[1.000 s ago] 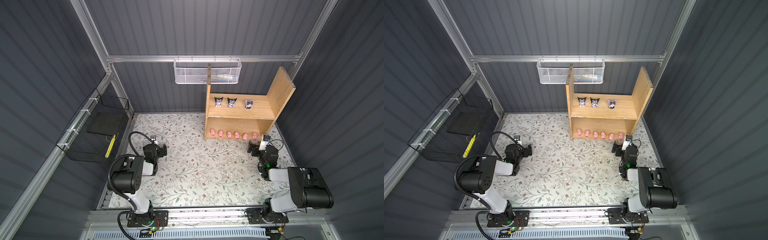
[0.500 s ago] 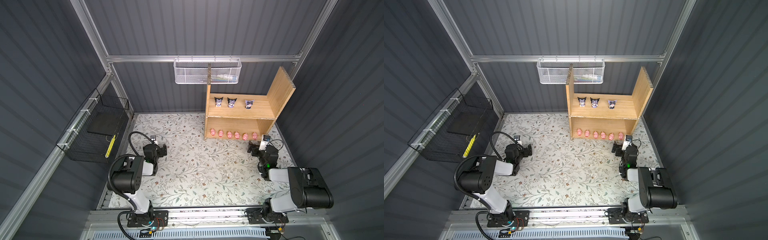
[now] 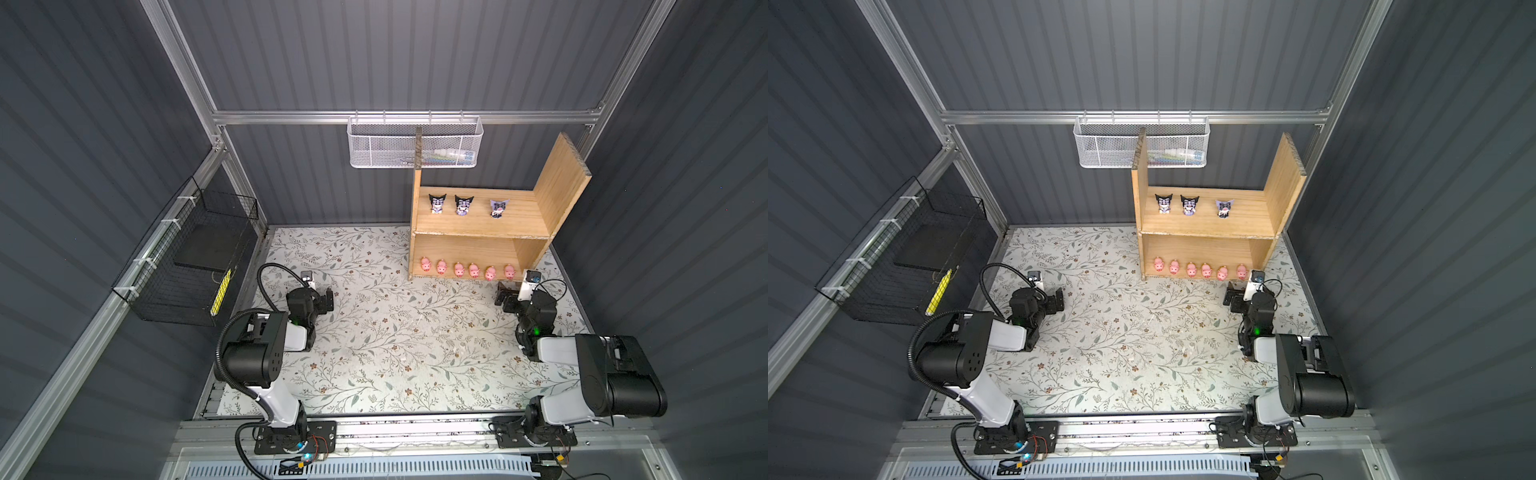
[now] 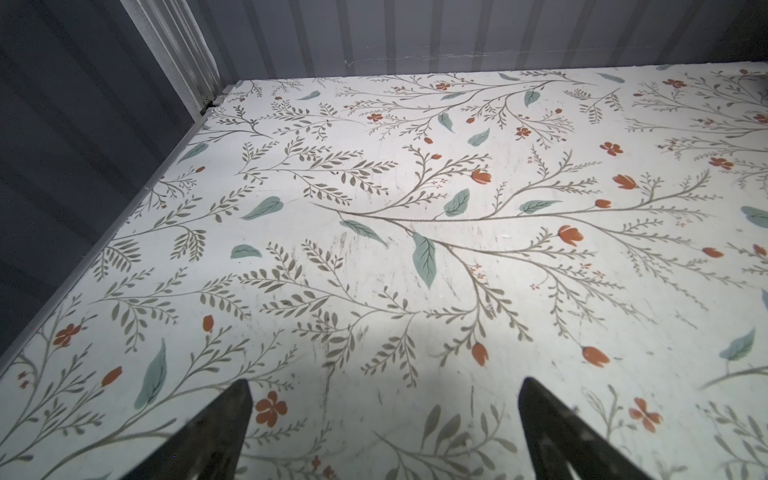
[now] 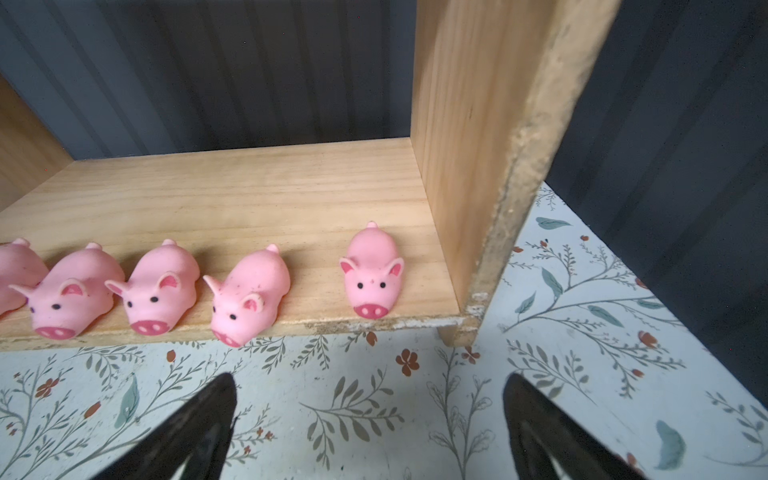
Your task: Place and organize the plastic toys onto the shelf
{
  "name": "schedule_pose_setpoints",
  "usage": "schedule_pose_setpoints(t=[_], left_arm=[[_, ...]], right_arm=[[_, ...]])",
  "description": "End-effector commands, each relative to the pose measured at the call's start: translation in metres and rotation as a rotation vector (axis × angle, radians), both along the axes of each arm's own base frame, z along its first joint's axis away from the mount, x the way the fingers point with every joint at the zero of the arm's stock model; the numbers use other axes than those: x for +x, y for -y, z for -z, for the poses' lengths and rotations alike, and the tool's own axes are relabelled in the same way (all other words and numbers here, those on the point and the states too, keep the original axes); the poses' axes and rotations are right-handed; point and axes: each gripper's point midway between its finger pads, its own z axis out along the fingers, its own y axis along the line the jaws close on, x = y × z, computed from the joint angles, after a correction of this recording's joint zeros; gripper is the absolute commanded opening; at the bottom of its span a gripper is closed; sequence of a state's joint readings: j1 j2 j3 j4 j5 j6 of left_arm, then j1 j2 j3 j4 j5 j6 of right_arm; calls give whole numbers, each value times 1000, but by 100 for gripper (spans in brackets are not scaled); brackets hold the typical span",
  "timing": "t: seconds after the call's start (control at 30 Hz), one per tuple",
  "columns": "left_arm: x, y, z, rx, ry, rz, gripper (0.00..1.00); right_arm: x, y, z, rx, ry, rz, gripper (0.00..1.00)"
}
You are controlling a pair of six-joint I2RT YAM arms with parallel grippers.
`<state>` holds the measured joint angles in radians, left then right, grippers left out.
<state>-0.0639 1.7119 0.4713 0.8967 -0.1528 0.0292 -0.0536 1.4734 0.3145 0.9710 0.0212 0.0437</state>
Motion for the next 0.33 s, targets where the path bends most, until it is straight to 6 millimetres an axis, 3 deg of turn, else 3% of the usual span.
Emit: schedule_pose_setpoints(t=[0.0,0.3], left_arm=[[2,0,-1,-9,3,-4,100],[2,1,0,-8,1,1,100]], right_arm=[[3,-1,-10,5,28,-9,99],[3,0,-10,6,29,-8,99]])
